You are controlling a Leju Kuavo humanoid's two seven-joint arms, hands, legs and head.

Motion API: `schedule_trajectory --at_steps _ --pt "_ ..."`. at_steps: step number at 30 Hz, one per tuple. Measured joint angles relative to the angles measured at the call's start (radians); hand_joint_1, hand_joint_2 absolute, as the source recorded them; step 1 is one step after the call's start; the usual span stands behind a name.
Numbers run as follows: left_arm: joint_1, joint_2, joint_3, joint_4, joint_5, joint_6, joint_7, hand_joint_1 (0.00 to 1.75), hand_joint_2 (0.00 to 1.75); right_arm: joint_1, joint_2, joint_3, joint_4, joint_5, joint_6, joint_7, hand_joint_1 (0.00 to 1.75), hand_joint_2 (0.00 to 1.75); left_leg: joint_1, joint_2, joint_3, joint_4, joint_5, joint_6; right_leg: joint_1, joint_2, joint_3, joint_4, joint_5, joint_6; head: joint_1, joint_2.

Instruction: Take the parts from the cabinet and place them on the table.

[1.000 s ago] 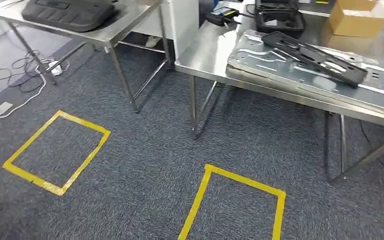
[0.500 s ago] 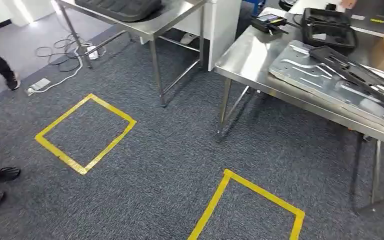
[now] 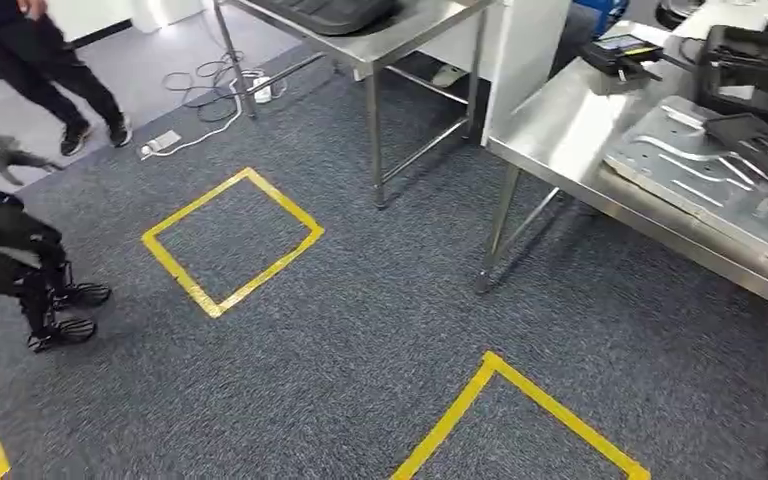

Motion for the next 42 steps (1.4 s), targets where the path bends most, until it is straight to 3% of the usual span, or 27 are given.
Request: schedule_trajectory --at_steps 2,3,4,7,8,9,10,12,13,14,15,17,18,19,23,25,27,29,30,32,33,34,38,39,40,41,42 --pt "-0.001 0.002 0.0 0.0 0.003 -0.001 0.002 0.0 0.0 -0.001 0.001 0.006 0.0 0.0 0.0 0.0 0.0 0.0 -0.004 0.029 0.103 -0.192 0.08 0.011 0.001 -0.022 0.008 0.0 -0.005 0.003 0.0 0.0" --pt "-0.002 0.004 0.0 0.0 0.004 -0.003 0.003 0.0 0.0 -0.001 0.003 0.008 0.0 0.002 0.0 0.0 0.0 0.0 -0.015 0.095 0.149 -0.27 0.1 0.025 0.001 -0.03 0.013 0.0 -0.007 0.006 0.0 0.0" --pt "-0.006 0.005 0.0 0.0 0.004 -0.004 0.006 0.0 0.0 0.0 0.005 0.009 0.0 0.003 -0.001 0.0 0.0 0.0 -0.022 0.111 0.156 -0.294 0.1 0.026 0.009 -0.042 0.016 0.003 -0.014 0.015 0.0 0.0" --pt "-0.003 0.008 0.0 0.0 0.008 -0.007 0.008 0.0 0.0 -0.004 0.01 0.018 -0.001 0.003 -0.006 -0.003 0.0 0.0 -0.028 0.066 0.148 -0.296 0.103 0.034 0.003 -0.076 0.027 -0.009 -0.015 0.025 0.0 0.0" --pt "-0.002 0.01 0.0 0.0 0.009 -0.007 0.009 0.0 0.0 -0.006 0.011 0.022 -0.003 0.003 -0.006 -0.003 0.0 0.0 -0.018 0.05 0.159 -0.312 0.114 0.043 0.005 -0.075 0.031 -0.009 -0.02 0.034 0.001 0.0" --pt "0.0 0.011 0.0 0.0 0.01 -0.007 0.008 0.0 0.0 -0.006 0.011 0.024 -0.003 0.003 -0.008 -0.004 0.0 0.0 -0.015 0.039 0.161 -0.317 0.119 0.044 -0.001 -0.02 0.028 0.01 -0.035 0.036 0.001 0.0" --pt "-0.002 0.013 0.0 0.0 0.01 -0.007 0.009 0.0 0.0 -0.005 0.012 0.026 -0.003 0.003 -0.008 -0.004 0.0 0.0 -0.013 0.029 0.16 -0.317 0.12 0.05 -0.001 0.024 0.003 0.065 -0.073 0.036 0.002 0.0" --pt "-0.005 0.013 0.0 0.0 0.01 -0.007 0.005 0.0 0.0 0.0 0.013 0.03 -0.003 0.003 -0.008 -0.004 0.0 0.0 -0.013 -0.003 0.16 -0.317 0.121 0.054 -0.001 0.055 -0.078 0.233 -0.15 0.039 0.004 0.0" --pt "-0.005 0.013 0.0 0.0 0.011 -0.005 0.003 0.0 0.0 0.002 0.015 0.031 -0.003 0.003 -0.008 -0.004 0.0 0.0 -0.013 -0.02 0.16 -0.316 0.121 0.054 -0.001 0.057 -0.113 0.296 -0.166 0.041 0.004 0.0" --pt "-0.003 0.013 0.0 0.0 0.011 -0.003 0.002 0.0 0.0 0.002 0.016 0.032 -0.003 0.003 -0.007 -0.004 0.0 0.0 -0.012 -0.034 0.161 -0.316 0.121 0.054 -0.002 0.057 -0.127 0.31 -0.155 0.041 0.004 0.0" --pt "-0.002 0.014 0.0 0.0 0.011 -0.002 0.0 0.0 0.0 0.002 0.016 0.034 -0.003 0.003 -0.005 -0.004 0.0 0.0 -0.01 -0.05 0.163 -0.315 0.12 0.053 -0.004 0.057 -0.118 0.277 -0.122 0.043 0.004 0.0" --pt "-0.002 0.014 0.0 0.0 0.013 0.0 -0.003 0.0 0.0 0.002 0.016 0.04 -0.003 0.004 0.001 -0.005 0.0 0.0 -0.003 -0.082 0.166 -0.306 0.113 0.043 -0.013 0.072 -0.042 0.096 -0.015 0.049 0.004 0.0" --pt "-0.003 0.014 0.0 0.0 0.013 0.001 -0.005 0.0 0.0 0.002 0.018 0.042 -0.003 0.005 0.004 -0.005 0.0 0.0 -0.002 -0.095 0.163 -0.298 0.107 0.034 -0.023 0.117 -0.009 0.018 0.005 0.057 0.004 0.0" --pt "-0.004 0.016 0.001 0.0 0.014 0.003 -0.006 0.0 0.0 0.002 0.022 0.048 -0.003 0.005 0.01 -0.005 0.0 0.0 -0.007 -0.104 0.157 -0.289 0.102 0.026 -0.014 0.136 -0.007 0.015 -0.004 0.052 0.006 0.0" --pt "0.0 0.019 0.001 0.0 0.015 0.006 -0.007 0.0 0.0 -0.006 0.028 0.056 -0.004 0.005 0.008 -0.014 0.0 0.0 0.0 -0.127 0.15 -0.293 0.105 0.012 -0.01 0.094 -0.01 0.017 0.0 0.019 0.005 0.0" --pt "-0.001 0.02 0.001 0.0 0.015 0.006 -0.005 0.0 0.0 -0.005 0.029 0.058 -0.005 0.005 0.004 -0.022 0.0 0.0 -0.006 -0.036 0.121 -0.23 0.066 0.005 -0.009 0.076 -0.009 0.015 0.0 0.011 0.002 0.0" --pt "-0.003 0.02 0.001 0.0 0.015 0.006 -0.002 0.0 0.0 -0.002 0.028 0.064 -0.004 0.005 0.001 -0.027 0.0 0.0 -0.002 -0.009 0.039 -0.062 -0.008 0.0 0.0 0.047 -0.009 0.016 -0.003 0.0 0.002 0.0" --pt "-0.001 0.02 0.001 0.0 0.016 0.006 0.001 0.0 0.0 0.0 0.028 0.07 -0.004 0.005 0.0 -0.031 0.0 0.0 -0.002 -0.007 -0.016 0.041 -0.032 0.003 0.006 0.021 -0.008 0.016 -0.007 -0.002 0.002 0.0" --pt "0.0 0.02 0.001 0.0 0.017 0.003 0.003 0.0 0.0 0.0 0.028 0.072 -0.005 0.005 0.0 -0.032 0.0 0.0 -0.002 -0.006 -0.011 0.025 -0.014 0.006 0.006 0.009 -0.006 0.016 -0.009 -0.004 0.002 0.0" --pt "0.001 0.02 0.001 0.0 0.018 -0.001 0.007 0.0 0.0 -0.001 0.029 0.074 -0.005 0.004 0.001 -0.032 0.0 0.0 -0.008 0.011 0.065 -0.129 0.066 0.018 0.009 -0.015 0.002 0.015 -0.014 -0.004 0.002 0.0" --pt "0.0 0.021 0.001 0.0 0.018 -0.002 0.007 0.0 0.0 -0.001 0.031 0.076 -0.005 0.004 0.001 -0.032 0.0 0.0 -0.016 0.049 0.114 -0.224 0.104 0.03 0.009 -0.026 0.008 0.015 -0.018 -0.003 0.002 0.0" --pt "-0.003 0.021 0.001 0.0 0.018 -0.002 0.009 0.0 0.0 -0.001 0.033 0.078 -0.005 0.003 0.0 -0.031 0.0 0.0 -0.032 0.11 0.137 -0.279 0.102 0.04 0.013 -0.036 0.013 0.016 -0.023 0.002 0.002 0.0" --pt "-0.001 0.022 0.001 0.0 0.019 -0.003 0.016 0.0 0.0 -0.008 0.035 0.08 -0.006 0.0 -0.001 -0.028 0.0 0.0 -0.038 0.053 0.136 -0.292 0.107 0.044 0.012 -0.084 0.029 0.005 -0.03 0.019 0.003 0.0" --pt "0.002 0.022 0.001 0.0 0.019 -0.003 0.016 0.0 0.0 -0.009 0.034 0.08 -0.007 0.0 -0.001 -0.028 0.0 0.0 -0.022 0.039 0.157 -0.31 0.12 0.045 0.009 -0.061 0.033 0.011 -0.04 0.025 0.003 0.0" --pt "0.001 0.022 0.001 0.0 0.019 -0.003 0.016 0.0 0.0 -0.01 0.034 0.08 -0.007 -0.001 -0.002 -0.028 0.0 0.0 -0.021 0.029 0.161 -0.317 0.123 0.05 0.009 0.002 0.024 0.039 -0.058 0.03 0.004 0.0" --pt "-0.003 0.023 0.001 0.001 0.019 -0.003 0.015 0.0 0.0 -0.007 0.034 0.08 -0.007 -0.002 -0.002 -0.028 0.0 0.0 -0.02 0.016 0.16 -0.317 0.125 0.055 0.008 0.038 -0.01 0.107 -0.097 0.031 0.005 0.0" --pt "-0.006 0.023 0.001 0.001 0.018 -0.003 0.015 0.0 0.0 -0.005 0.034 0.081 -0.007 -0.003 -0.001 -0.027 0.0 0.0 -0.019 0.003 0.16 -0.316 0.127 0.056 0.007 0.052 -0.05 0.188 -0.13 0.033 0.005 0.0"
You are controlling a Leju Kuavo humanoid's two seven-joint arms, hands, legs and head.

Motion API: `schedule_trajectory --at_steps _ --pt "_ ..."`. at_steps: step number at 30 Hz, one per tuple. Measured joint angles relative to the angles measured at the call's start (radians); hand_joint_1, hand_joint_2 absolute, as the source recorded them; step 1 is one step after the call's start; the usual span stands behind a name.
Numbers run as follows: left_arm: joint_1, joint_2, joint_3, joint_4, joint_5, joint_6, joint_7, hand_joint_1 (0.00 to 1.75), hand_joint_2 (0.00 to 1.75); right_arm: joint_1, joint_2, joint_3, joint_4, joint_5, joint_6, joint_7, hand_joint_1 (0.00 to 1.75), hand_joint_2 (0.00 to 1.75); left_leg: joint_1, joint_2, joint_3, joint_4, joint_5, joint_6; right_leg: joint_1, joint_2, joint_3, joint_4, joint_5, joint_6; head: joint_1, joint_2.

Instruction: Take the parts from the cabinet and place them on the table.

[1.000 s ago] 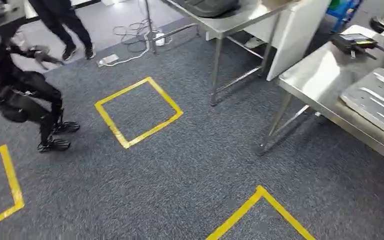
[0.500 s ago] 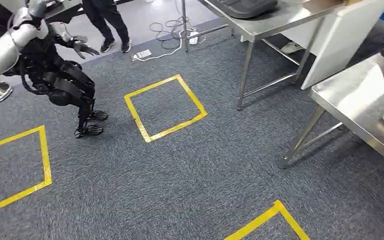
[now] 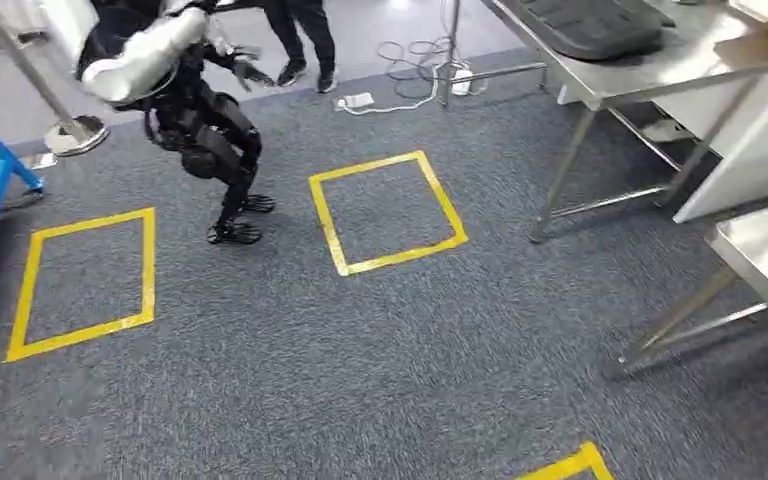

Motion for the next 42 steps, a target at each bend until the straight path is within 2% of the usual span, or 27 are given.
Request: schedule_trajectory --at_steps 2,3,5,6,7,8,11,12,17,18,19,20,21,22,23,24,28,29,30,31,33,34,35,37,38,39,42 --pt "0.002 -0.001 0.0 0.0 -0.001 0.0 -0.003 0.0 0.0 0.004 0.0 0.0 0.0 0.0 0.0 0.0 0.0 0.0 0.001 -0.032 0.001 0.001 -0.001 0.0 -0.003 0.004 -0.073 0.125 -0.027 0.007 0.0 0.0" --pt "0.004 -0.001 0.0 0.0 -0.001 0.0 -0.003 0.0 0.0 0.005 0.0 0.001 0.0 0.0 -0.002 -0.001 0.0 0.0 0.003 -0.047 0.002 0.002 -0.001 -0.001 -0.007 0.004 -0.082 0.12 -0.004 0.011 0.0 0.0" --pt "0.005 -0.001 0.0 0.0 -0.001 0.0 -0.005 0.0 0.0 0.005 -0.002 0.001 0.0 0.0 -0.005 -0.004 0.0 0.0 0.011 -0.08 0.006 0.007 -0.006 -0.01 -0.016 0.012 -0.033 -0.02 0.094 0.02 0.0 0.0" --pt "0.004 -0.001 0.0 0.0 -0.001 0.0 -0.006 0.0 0.0 0.005 -0.003 0.001 0.0 0.0 -0.006 -0.006 0.0 0.0 0.016 -0.093 0.006 0.014 -0.01 -0.017 -0.023 0.032 0.005 -0.11 0.139 0.027 0.0 0.0" --pt "0.003 0.0 0.0 0.0 -0.002 0.0 -0.009 0.0 0.0 0.006 -0.002 0.001 0.0 0.0 -0.007 -0.008 0.0 0.0 0.015 -0.103 0.001 0.022 -0.016 -0.027 -0.033 0.085 0.027 -0.158 0.139 0.036 0.0 0.0" --pt "0.001 0.0 0.0 0.0 -0.002 0.0 -0.009 0.0 0.0 0.005 -0.001 0.001 0.0 0.0 -0.007 -0.008 0.0 0.0 0.014 -0.114 -0.006 0.032 -0.023 -0.035 -0.027 0.079 0.025 -0.164 0.14 0.017 0.0 0.0" --pt "0.005 0.0 0.0 0.0 -0.002 0.0 -0.01 0.0 0.0 -0.002 0.0 0.001 0.0 0.0 -0.007 -0.01 0.0 0.0 0.019 -0.132 -0.011 0.022 -0.016 -0.046 -0.016 0.05 0.025 -0.162 0.141 -0.008 0.0 0.0" --pt "0.006 0.001 0.0 0.0 -0.002 0.0 -0.01 0.0 0.0 -0.002 0.001 0.001 0.0 0.0 -0.007 -0.01 0.0 0.0 0.022 -0.116 -0.013 0.033 -0.022 -0.048 -0.019 0.033 0.024 -0.166 0.145 -0.018 0.0 0.0" --pt "0.007 0.001 0.0 0.0 -0.002 0.0 -0.01 0.0 0.0 -0.002 0.001 0.001 0.0 0.0 -0.007 -0.01 0.0 0.0 0.021 -0.098 -0.015 0.041 -0.027 -0.049 -0.019 0.03 0.025 -0.166 0.144 -0.019 0.0 0.0" --pt "0.005 0.001 0.0 0.0 -0.002 0.0 -0.011 0.0 0.0 -0.001 0.0 0.001 0.0 0.0 -0.007 -0.01 0.0 0.0 0.017 -0.039 -0.046 0.101 -0.067 -0.055 -0.017 0.019 0.025 -0.166 0.144 -0.026 -0.004 0.0" --pt "0.002 0.001 0.0 0.0 -0.002 0.0 -0.011 0.0 0.0 0.002 -0.001 0.001 0.0 0.0 -0.007 -0.01 0.0 0.0 0.018 -0.021 -0.08 0.174 -0.105 -0.058 -0.013 0.007 0.024 -0.166 0.143 -0.029 -0.004 0.0" --pt "0.006 0.001 0.0 0.0 -0.003 0.0 -0.014 0.0 0.0 0.006 -0.002 0.001 0.0 0.0 -0.007 -0.011 0.0 0.0 0.02 -0.006 -0.175 0.366 -0.167 -0.059 -0.003 -0.042 0.024 -0.166 0.139 -0.034 -0.004 0.0" --pt "0.007 0.001 0.0 0.0 -0.003 0.001 -0.015 0.0 0.0 0.005 -0.001 0.001 0.0 0.0 -0.007 -0.011 0.0 0.0 0.014 0.002 -0.112 0.238 -0.098 -0.045 0.001 -0.069 0.028 -0.166 0.135 -0.032 -0.004 0.0" --pt "0.006 0.001 0.0 0.0 -0.003 0.002 -0.015 0.0 0.0 0.004 0.0 0.001 0.0 -0.001 -0.007 -0.011 0.0 0.0 0.006 0.021 -0.056 0.134 -0.055 -0.034 0.001 -0.083 0.032 -0.166 0.133 -0.031 -0.004 0.0" --pt "0.005 0.001 0.0 0.0 -0.003 0.002 -0.016 0.0 0.0 0.003 0.001 0.001 0.0 -0.003 -0.007 -0.011 0.0 0.0 -0.007 0.068 -0.012 0.056 -0.031 -0.02 0.001 -0.093 0.037 -0.167 0.131 -0.029 -0.005 0.0" --pt "0.003 0.001 0.0 0.0 -0.004 0.001 -0.017 0.0 0.0 0.003 0.001 0.001 0.0 -0.004 -0.007 -0.01 0.0 0.0 -0.013 0.09 -0.009 0.039 -0.035 -0.017 0.007 -0.103 0.04 -0.166 0.125 -0.021 -0.002 0.0" --pt "0.007 0.002 0.0 0.0 -0.004 0.001 -0.017 0.0 0.0 -0.008 0.002 0.001 -0.002 -0.006 -0.008 -0.01 0.0 0.0 -0.015 0.042 -0.004 0.02 -0.021 -0.005 0.006 -0.139 0.057 -0.176 0.122 -0.003 -0.003 0.0" --pt "0.009 0.001 0.0 0.0 -0.005 0.001 -0.018 0.0 0.0 -0.007 0.0 0.001 -0.002 -0.006 -0.008 -0.01 0.0 0.0 -0.008 0.03 0.003 0.012 -0.014 -0.004 -0.003 -0.089 0.056 -0.161 0.111 0.002 -0.003 0.0" --pt "0.005 0.001 0.0 0.0 -0.005 0.001 -0.016 0.0 0.0 -0.005 0.0 0.001 -0.002 -0.006 -0.008 -0.011 0.0 0.0 -0.003 0.02 0.004 0.01 -0.012 0.002 -0.003 -0.032 0.034 -0.113 0.077 0.001 -0.001 0.0" --pt "0.002 0.0 0.0 0.0 -0.005 0.001 -0.017 0.0 0.0 -0.003 0.0 0.001 -0.002 -0.007 -0.007 -0.011 0.0 0.0 -0.002 0.005 0.003 0.01 -0.011 0.005 -0.003 -0.006 -0.004 -0.034 0.035 0.003 0.001 0.0" --pt "0.002 -0.002 0.0 0.0 -0.005 0.0 -0.017 0.0 0.0 0.004 0.0 0.002 -0.002 -0.009 -0.006 -0.01 0.0 0.0 -0.002 -0.026 0.003 0.011 -0.012 0.007 -0.003 0.004 -0.082 0.118 -0.022 0.006 0.001 0.0" --pt "0.004 -0.002 0.0 0.0 -0.005 0.0 -0.017 0.0 0.0 0.005 0.0 0.002 -0.002 -0.01 -0.006 -0.008 0.0 0.0 -0.002 -0.042 0.004 0.012 -0.012 0.007 -0.004 0.005 -0.099 0.141 -0.016 0.007 0.001 0.0" --pt "0.006 -0.002 0.0 0.0 -0.005 0.0 -0.017 0.0 0.0 0.006 0.0 0.002 -0.002 -0.013 -0.005 -0.006 0.0 0.0 -0.002 -0.058 0.005 0.012 -0.012 0.007 -0.004 0.005 -0.091 0.111 0.016 0.007 0.001 0.0" --pt "0.005 -0.002 0.0 0.0 -0.005 0.0 -0.017 0.0 0.0 0.005 -0.002 0.002 -0.002 -0.016 -0.005 -0.006 0.0 0.0 0.001 -0.089 0.011 0.013 -0.014 0.003 -0.008 0.018 -0.021 -0.054 0.114 0.007 0.001 0.0" --pt "0.005 -0.002 0.0 0.0 -0.005 0.0 -0.018 0.0 0.0 0.005 -0.003 0.002 -0.002 -0.016 -0.005 -0.006 0.0 0.0 0.002 -0.102 0.013 0.014 -0.017 -0.001 -0.011 0.053 0.02 -0.144 0.155 0.007 0.001 0.0" --pt "0.003 -0.002 0.0 0.0 -0.006 0.0 -0.017 0.0 0.0 0.006 -0.003 0.003 -0.002 -0.017 -0.005 -0.006 0.0 0.0 -0.005 -0.112 0.008 0.021 -0.022 -0.009 -0.013 0.102 0.033 -0.178 0.145 0.005 0.001 0.0" --pt "0.006 -0.002 0.0 0.0 -0.008 -0.005 -0.017 0.0 0.0 0.001 -0.003 0.007 -0.002 -0.018 -0.005 -0.007 0.0 0.0 0.003 -0.136 0.002 0.017 -0.019 -0.021 -0.006 0.067 0.034 -0.178 0.146 -0.009 0.0 0.0"
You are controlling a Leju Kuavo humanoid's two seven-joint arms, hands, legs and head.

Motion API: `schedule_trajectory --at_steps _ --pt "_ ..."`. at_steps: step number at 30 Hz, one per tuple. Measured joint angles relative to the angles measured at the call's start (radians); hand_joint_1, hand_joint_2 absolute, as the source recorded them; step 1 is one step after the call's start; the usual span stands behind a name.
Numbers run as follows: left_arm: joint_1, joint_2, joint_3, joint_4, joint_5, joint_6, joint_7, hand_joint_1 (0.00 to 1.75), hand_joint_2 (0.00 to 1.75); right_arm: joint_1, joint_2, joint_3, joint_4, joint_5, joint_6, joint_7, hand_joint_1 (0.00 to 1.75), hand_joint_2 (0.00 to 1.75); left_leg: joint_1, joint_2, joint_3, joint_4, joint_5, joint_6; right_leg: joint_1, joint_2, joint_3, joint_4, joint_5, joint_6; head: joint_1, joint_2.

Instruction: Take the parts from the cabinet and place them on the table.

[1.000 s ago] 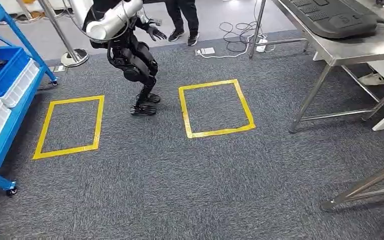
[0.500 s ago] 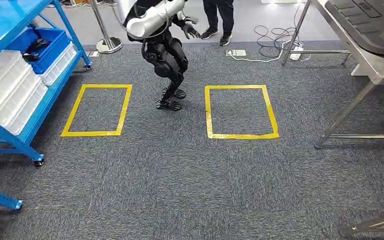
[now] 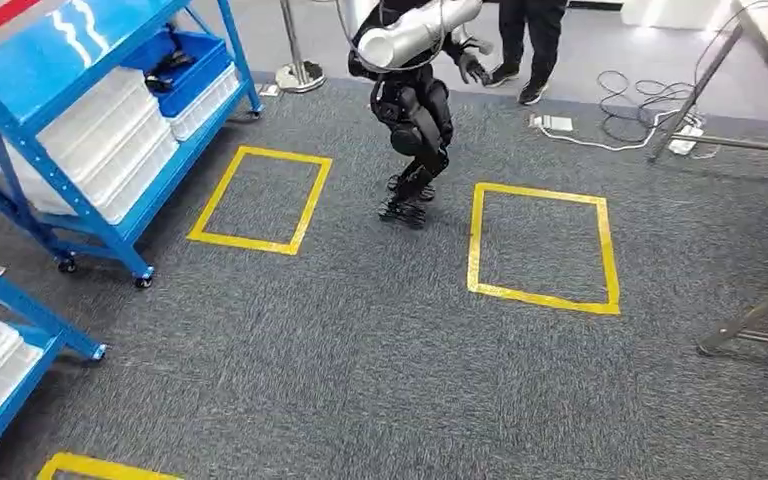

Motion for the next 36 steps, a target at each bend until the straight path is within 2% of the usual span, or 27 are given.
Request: schedule_trajectory --at_steps 1,2,3,4,6,7,8,10,11,12,16,17,18,19,21,22,23,24,25,26,27,28,31,32,33,34,36 --pt "0.0 0.001 0.0 0.0 0.0 -0.001 0.001 0.0 0.0 -0.001 0.002 0.001 0.0 0.0 0.0 0.0 0.0 0.0 -0.001 -0.01 -0.003 0.002 -0.001 -0.006 -0.006 -0.016 0.001 -0.004 0.003 -0.008 0.0 0.0" --pt "0.0 0.001 0.0 0.0 0.0 -0.002 0.002 0.0 0.0 -0.002 0.002 0.001 0.0 0.0 0.0 0.0 0.0 0.0 -0.001 0.04 -0.006 0.017 -0.012 -0.011 -0.007 -0.028 0.003 -0.006 0.005 -0.013 0.0 0.0" --pt "-0.001 0.001 0.0 0.0 0.0 -0.003 0.003 0.0 0.0 -0.001 0.001 0.001 0.0 0.0 -0.002 -0.002 0.0 0.0 -0.004 0.097 -0.027 0.06 -0.04 -0.02 -0.006 -0.039 0.004 -0.006 0.002 -0.02 -0.005 0.0" --pt "-0.004 0.001 0.0 0.0 0.0 -0.003 0.003 0.0 0.0 0.002 0.0 0.002 0.0 0.0 -0.002 -0.001 0.0 0.0 0.001 0.118 -0.067 0.138 -0.078 -0.027 -0.004 -0.052 0.005 -0.006 -0.001 -0.024 -0.005 0.0" --pt "-0.003 0.001 0.0 0.0 0.0 -0.004 0.003 0.0 0.0 0.006 -0.004 0.003 0.0 0.0 -0.002 -0.001 0.0 0.0 0.009 0.126 -0.157 0.306 -0.141 -0.035 -0.002 -0.084 0.007 -0.006 -0.006 -0.029 -0.005 0.0" --pt "0.0 0.001 0.0 0.0 0.0 -0.004 0.003 0.0 0.0 0.005 -0.004 0.005 0.0 0.0 -0.002 -0.001 0.0 0.0 0.013 0.127 -0.183 0.35 -0.143 -0.038 -0.002 -0.096 0.009 -0.006 -0.008 -0.027 -0.005 0.0" --pt "0.001 0.001 0.0 0.0 0.0 -0.005 0.003 0.0 0.0 0.005 -0.004 0.008 0.0 0.0 -0.002 -0.001 0.0 0.0 0.017 0.129 -0.182 0.335 -0.122 -0.04 -0.002 -0.109 0.013 -0.006 -0.012 -0.027 -0.005 0.0" --pt "0.001 0.001 0.0 0.0 0.0 -0.006 0.003 0.0 0.0 0.005 -0.004 0.01 0.0 -0.002 -0.002 -0.001 0.0 0.0 0.016 0.149 -0.109 0.181 -0.033 -0.036 -0.002 -0.134 0.027 -0.006 -0.021 -0.02 -0.005 0.0" --pt "0.0 0.001 0.0 0.0 -0.001 -0.006 0.002 0.0 0.0 0.004 -0.004 0.011 0.0 -0.002 -0.002 -0.001 0.0 0.0 0.012 0.183 -0.064 0.089 0.008 -0.028 -0.002 -0.145 0.035 -0.006 -0.026 -0.016 -0.005 0.0" --pt "-0.001 0.001 0.0 0.0 -0.002 -0.005 0.0 0.0 0.0 0.005 -0.004 0.011 0.0 -0.003 -0.002 -0.002 0.0 0.0 0.004 0.238 -0.036 0.028 0.02 -0.019 0.002 -0.155 0.04 -0.006 -0.031 -0.011 -0.005 0.0" --pt "0.001 0.001 0.0 0.0 -0.002 -0.005 -0.003 0.0 0.0 -0.005 -0.004 0.013 0.0 -0.007 -0.002 -0.003 0.0 0.0 -0.007 0.187 -0.038 0.014 0.017 -0.002 0.007 -0.201 0.061 -0.015 -0.045 0.01 -0.003 0.0" --pt "0.002 0.001 0.0 0.0 -0.002 -0.004 -0.003 0.0 0.0 -0.007 -0.004 0.013 -0.001 -0.008 -0.002 -0.003 0.0 0.0 0.006 0.175 -0.027 0.003 0.023 0.005 0.002 -0.189 0.063 -0.012 -0.053 0.017 -0.003 0.0" --pt "0.001 0.002 0.0 0.0 -0.001 -0.003 -0.003 0.0 0.0 -0.008 -0.006 0.013 -0.001 -0.008 -0.002 -0.004 0.0 0.0 0.006 0.164 -0.023 -0.001 0.024 0.008 -0.001 -0.125 0.056 0.015 -0.069 0.02 -0.001 0.0" --pt "-0.002 0.002 0.0 0.0 -0.001 -0.002 -0.003 0.0 0.0 -0.005 -0.006 0.014 -0.001 -0.009 -0.002 -0.004 0.0 0.0 0.007 0.154 -0.022 0.0 0.024 0.016 0.0 -0.086 0.023 0.083 -0.107 0.019 0.0 0.0" --pt "-0.008 0.0 0.0 0.0 -0.001 -0.003 -0.004 0.0 0.0 0.0 -0.006 0.016 -0.001 -0.009 -0.002 -0.003 0.0 0.0 0.006 0.123 -0.022 0.0 0.022 0.022 -0.001 -0.063 -0.069 0.253 -0.178 0.023 0.001 0.0" --pt "-0.006 0.0 0.0 0.0 -0.001 -0.003 -0.003 0.0 0.0 0.002 -0.006 0.017 -0.001 -0.01 -0.002 -0.003 0.0 0.0 0.006 0.106 -0.02 0.001 0.022 0.022 -0.001 -0.062 -0.104 0.308 -0.186 0.025 0.001 0.0" --pt "-0.003 0.0 0.0 0.0 -0.001 -0.003 -0.004 0.0 0.0 0.003 -0.006 0.018 -0.001 -0.01 -0.002 -0.003 0.0 0.0 0.006 0.091 -0.019 0.001 0.021 0.021 -0.002 -0.062 -0.115 0.309 -0.168 0.026 0.001 0.0" --pt "-0.001 0.0 0.0 0.0 -0.001 -0.003 -0.003 0.0 0.0 0.003 -0.006 0.018 -0.001 -0.01 -0.002 -0.003 0.0 0.0 0.009 0.073 -0.017 0.002 0.02 0.019 -0.003 -0.061 -0.102 0.259 -0.123 0.026 0.001 0.0" --pt "-0.001 0.0 0.0 0.0 -0.001 -0.003 -0.003 0.0 0.0 0.004 -0.007 0.019 -0.001 -0.011 -0.002 -0.003 0.0 0.0 0.011 0.056 -0.013 0.004 0.018 0.016 -0.006 -0.057 -0.069 0.173 -0.068 0.027 0.001 0.0" --pt "-0.001 0.0 0.0 0.0 -0.001 -0.003 -0.003 0.0 0.0 0.003 -0.008 0.019 -0.001 -0.011 -0.002 -0.003 0.0 0.0 0.014 0.043 -0.01 0.006 0.014 0.01 -0.01 -0.035 -0.03 0.082 -0.017 0.029 0.001 0.0" --pt "-0.001 0.0 0.0 0.0 -0.001 -0.003 -0.003 0.0 0.0 0.005 -0.008 0.019 -0.001 -0.013 -0.002 -0.003 0.0 0.0 0.014 0.032 -0.012 0.008 0.01 0.004 -0.02 0.025 -0.006 0.013 0.003 0.032 0.001 0.0" --pt "-0.004 0.0 0.0 0.0 -0.001 -0.003 -0.003 0.0 0.0 0.006 -0.008 0.02 0.0 -0.017 -0.002 -0.003 0.0 0.0 0.008 0.021 -0.016 0.017 0.007 -0.004 -0.018 0.044 -0.001 0.005 -0.002 0.025 0.001 0.0" --pt "-0.001 0.0 0.0 0.0 -0.001 -0.002 -0.003 0.0 0.0 0.0 -0.006 0.022 0.0 -0.018 -0.002 -0.005 0.0 0.0 0.015 -0.004 -0.023 0.006 0.015 -0.02 -0.009 0.009 -0.002 0.007 -0.001 0.004 -0.001 0.0" --pt "-0.001 0.001 0.0 0.0 -0.001 -0.002 -0.003 0.0 0.0 0.0 -0.003 0.022 -0.001 -0.018 -0.002 -0.005 0.0 0.0 0.017 -0.006 -0.025 0.011 0.011 -0.023 -0.017 -0.009 -0.001 0.002 0.002 -0.005 0.0 0.0" --pt "-0.001 0.001 0.0 0.0 0.0 0.0 -0.003 0.0 0.0 0.001 -0.003 0.022 -0.001 -0.018 -0.002 -0.006 0.0 0.0 0.01 0.059 -0.033 0.037 -0.006 -0.029 -0.014 -0.021 0.002 0.002 0.001 -0.01 -0.002 0.0" --pt "-0.003 0.001 0.0 0.0 0.0 0.0 -0.003 0.0 0.0 0.002 -0.004 0.022 0.0 -0.018 -0.003 -0.006 0.0 0.0 0.011 0.101 -0.061 0.095 -0.037 -0.035 -0.013 -0.033 0.003 0.002 -0.001 -0.017 -0.007 0.0" --pt "-0.005 0.001 0.0 0.0 0.0 0.0 -0.003 0.0 0.0 0.007 -0.005 0.023 0.0 -0.018 -0.003 -0.006 0.0 0.0 0.016 0.127 -0.151 0.272 -0.113 -0.043 -0.007 -0.066 0.005 0.002 -0.005 -0.022 -0.006 0.0"
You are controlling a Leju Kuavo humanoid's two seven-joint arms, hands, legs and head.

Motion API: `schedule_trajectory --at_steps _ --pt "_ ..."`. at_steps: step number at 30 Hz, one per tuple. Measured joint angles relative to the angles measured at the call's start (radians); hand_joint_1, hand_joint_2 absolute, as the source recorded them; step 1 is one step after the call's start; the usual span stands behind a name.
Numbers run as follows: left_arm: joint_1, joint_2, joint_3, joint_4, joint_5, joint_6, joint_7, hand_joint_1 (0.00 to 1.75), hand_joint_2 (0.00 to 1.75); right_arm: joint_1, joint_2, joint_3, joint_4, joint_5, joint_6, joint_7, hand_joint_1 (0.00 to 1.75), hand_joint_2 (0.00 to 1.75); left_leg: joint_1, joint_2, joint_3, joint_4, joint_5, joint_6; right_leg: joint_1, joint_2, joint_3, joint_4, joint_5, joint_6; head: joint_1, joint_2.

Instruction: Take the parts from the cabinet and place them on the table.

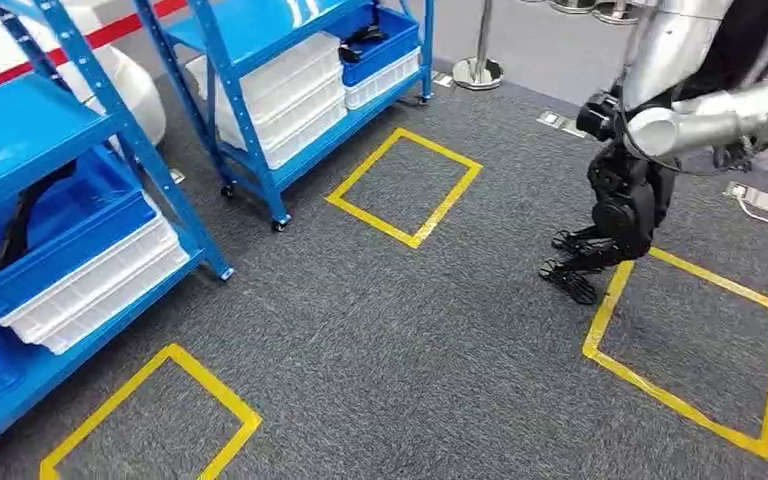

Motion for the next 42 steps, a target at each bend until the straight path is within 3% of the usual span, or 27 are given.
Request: schedule_trajectory --at_steps 2,3,5,6,7,11,13,14,16,17,19,20,21,22,23,26,27,28,29,31,32,33,35,36,37,41,42 --pt "0.005 0.0 0.0 0.0 0.0 0.0 0.0 0.0 0.0 0.0 0.0 0.001 0.0 0.0 0.0 0.0 0.0 0.0 0.001 0.003 -0.044 0.078 -0.01 -0.001 0.002 -0.028 0.003 0.0 -0.004 -0.002 0.0 0.0" --pt "0.006 0.0 0.0 0.0 0.0 0.0 0.0 0.0 0.0 -0.001 0.0 0.001 0.0 0.0 0.0 0.0 0.0 0.0 0.002 0.006 -0.03 0.044 0.016 -0.001 0.002 -0.04 0.006 0.0 -0.007 -0.001 0.0 0.0" --pt "0.005 0.0 0.0 0.0 0.0 0.0 0.0 0.0 0.0 -0.002 0.0 0.002 0.0 0.0 0.0 0.0 0.0 0.0 -0.001 0.028 0.064 -0.139 0.102 0.009 0.003 -0.064 0.018 0.0 -0.014 0.003 0.0 0.0" --pt "0.004 0.0 0.0 0.0 0.0 0.001 0.0 0.0 0.0 -0.002 0.002 0.002 0.0 0.0 0.0 -0.001 0.0 0.0 -0.008 0.072 0.115 -0.231 0.133 0.021 0.004 -0.075 0.025 -0.001 -0.018 0.006 0.0 0.0" --pt "0.002 0.001 0.0 0.0 0.0 0.001 0.0 0.0 0.0 -0.003 0.003 0.002 0.0 0.0 0.0 -0.001 0.0 0.0 -0.018 0.093 0.123 -0.251 0.126 0.027 0.01 -0.083 0.03 0.001 -0.024 0.013 0.0 0.0" --pt "0.005 0.001 0.0 0.0 0.0 0.002 0.0 0.0 0.0 -0.013 0.003 0.003 -0.001 0.0 0.0 -0.001 0.0 0.0 -0.021 0.046 0.122 -0.266 0.131 0.044 0.011 -0.118 0.049 -0.014 -0.03 0.034 0.001 0.0" --pt "0.005 0.001 0.0 0.0 0.0 0.002 0.001 0.0 0.0 -0.012 0.002 0.003 -0.001 0.0 0.0 -0.002 0.0 0.0 -0.007 0.024 0.137 -0.281 0.141 0.053 0.004 -0.034 0.029 0.045 -0.072 0.037 0.003 0.0" --pt "0.001 0.001 0.0 0.0 0.0 0.002 0.001 0.0 0.0 -0.009 0.003 0.003 -0.001 0.0 0.0 -0.001 0.0 0.0 -0.006 0.014 0.136 -0.281 0.143 0.059 0.004 -0.012 -0.007 0.119 -0.112 0.038 0.005 0.0" --pt "0.0 -0.002 0.0 0.0 0.0 -0.001 0.003 0.0 0.0 -0.005 0.003 0.003 -0.001 0.0 0.001 -0.001 0.0 0.0 -0.006 -0.016 0.136 -0.28 0.142 0.06 0.003 0.002 -0.092 0.278 -0.17 0.043 0.005 0.0" --pt "0.003 -0.002 0.0 0.0 0.0 -0.002 0.003 0.0 0.0 -0.003 0.003 0.003 -0.001 0.0 0.001 -0.001 0.0 0.0 -0.005 -0.03 0.137 -0.28 0.142 0.06 0.002 0.002 -0.116 0.308 -0.165 0.045 0.005 0.0" --pt "0.005 -0.002 0.0 0.0 0.0 -0.003 0.007 0.0 0.0 -0.003 0.002 0.003 -0.001 0.0 0.001 0.0 0.0 0.0 0.001 -0.06 0.14 -0.278 0.14 0.056 -0.002 0.003 -0.096 0.229 -0.092 0.048 0.005 0.0" --pt "0.005 -0.002 0.0 0.0 0.0 -0.003 0.008 0.0 0.0 -0.003 0.001 0.003 -0.001 0.0 0.001 0.0 0.0 0.0 0.004 -0.076 0.143 -0.276 0.137 0.051 -0.007 0.011 -0.058 0.137 -0.038 0.051 0.005 0.0" --pt "0.004 -0.002 0.0 0.0 0.0 -0.004 0.008 0.0 0.0 -0.004 0.0 0.003 -0.001 0.0 0.001 0.0 0.0 0.0 0.006 -0.089 0.145 -0.272 0.133 0.043 -0.014 0.041 -0.019 0.045 0.007 0.056 0.005 0.0" --pt "0.003 -0.002 0.0 0.0 0.0 -0.004 0.008 0.0 0.0 -0.001 0.001 0.004 -0.001 0.0 0.001 0.0 0.0 0.0 0.001 -0.099 0.14 -0.262 0.126 0.032 -0.018 0.088 -0.005 0.002 0.007 0.061 0.006 0.0" --pt "0.002 -0.002 0.0 0.0 0.0 -0.004 0.008 0.0 0.0 -0.003 0.001 0.004 -0.001 0.0 0.001 0.0 0.0 0.0 0.003 -0.108 0.138 -0.26 0.124 0.027 -0.015 0.075 -0.005 0.003 0.009 0.047 0.005 0.0" --pt "0.005 -0.001 0.0 0.0 0.0 -0.002 0.008 0.0 0.0 -0.008 0.003 0.005 -0.001 0.0 0.002 0.0 0.0 0.0 0.011 -0.131 0.134 -0.269 0.129 0.012 -0.007 0.045 -0.003 0.002 0.01 0.022 0.005 0.0" --pt "0.006 -0.001 0.0 0.0 0.0 -0.002 0.007 0.0 0.0 -0.009 0.005 0.005 -0.001 0.0 0.002 -0.001 0.0 0.0 0.011 -0.096 0.133 -0.258 0.122 0.009 -0.01 0.031 -0.002 0.0 0.013 0.015 0.005 0.0" --pt "0.004 -0.001 0.0 0.0 0.0 0.0 0.006 0.0 0.0 -0.008 0.004 0.005 -0.001 0.0 0.002 -0.002 0.0 0.0 0.004 -0.036 0.115 -0.217 0.097 0.005 -0.009 0.024 -0.001 0.0 0.011 0.01 0.002 0.0" --pt "0.002 -0.001 0.0 0.0 0.0 0.0 0.005 0.0 0.0 -0.005 0.003 0.005 -0.001 0.0 0.002 -0.002 0.0 0.0 0.005 -0.01 0.073 -0.136 0.055 0.001 -0.006 0.009 0.0 0.0 0.009 0.004 0.001 0.0" --pt "0.002 -0.001 0.0 0.0 0.0 0.001 0.005 0.0 0.0 -0.002 0.002 0.005 -0.001 0.0 0.002 -0.002 0.0 0.0 0.009 0.001 -0.011 0.028 -0.004 -0.003 -0.002 -0.019 0.001 0.0 0.005 0.0 0.002 0.0" --pt "0.004 -0.001 0.0 0.0 0.0 0.001 0.005 0.0 0.0 -0.002 0.002 0.007 -0.001 0.0 0.001 -0.002 0.0 0.0 0.009 0.002 -0.031 0.064 -0.005 -0.004 -0.001 -0.031 0.003 0.0 0.003 -0.001 0.002 0.0" --pt "0.007 -0.001 0.0 0.0 0.0 0.001 0.005 0.0 0.0 -0.003 0.002 0.011 -0.001 0.0 0.002 -0.002 0.0 0.0 0.009 0.003 -0.028 0.05 0.014 -0.003 0.0 -0.043 0.006 0.0 0.0 0.0 0.002 0.0" --pt "0.006 -0.001 0.0 0.0 0.0 0.001 0.005 0.0 0.0 -0.003 0.002 0.014 -0.001 0.0 0.002 -0.002 0.0 0.0 0.007 0.016 0.04 -0.094 0.093 0.007 0.002 -0.068 0.017 0.0 -0.008 0.002 0.002 0.0" --pt "0.005 -0.001 0.0 0.0 0.0 0.001 0.005 0.0 0.0 -0.004 0.003 0.015 -0.001 0.0 0.002 -0.002 0.0 0.0 0.001 0.045 0.084 -0.181 0.131 0.019 0.003 -0.078 0.024 0.0 -0.012 0.005 0.002 0.0" --pt "0.003 -0.001 0.0 0.0 0.0 0.002 0.005 0.0 0.0 -0.003 0.004 0.016 -0.001 0.0 0.002 -0.002 0.0 0.0 -0.012 0.102 0.113 -0.241 0.141 0.031 0.005 -0.088 0.029 -0.001 -0.016 0.009 0.002 0.0" --pt "0.005 -0.001 0.0 0.0 -0.002 0.001 0.008 0.0 0.0 -0.01 0.005 0.018 -0.001 0.0 0.002 -0.001 0.0 0.0 -0.023 0.059 0.108 -0.253 0.135 0.041 0.01 -0.132 0.045 -0.009 -0.027 0.028 0.002 0.0" --pt "0.007 -0.001 0.0 0.0 -0.002 0.0 0.011 0.0 0.0 -0.014 0.005 0.018 -0.002 0.0 0.002 -0.001 0.0 0.0 -0.007 0.046 0.122 -0.266 0.145 0.049 0.007 -0.112 0.048 -0.005 -0.035 0.037 0.003 0.0"
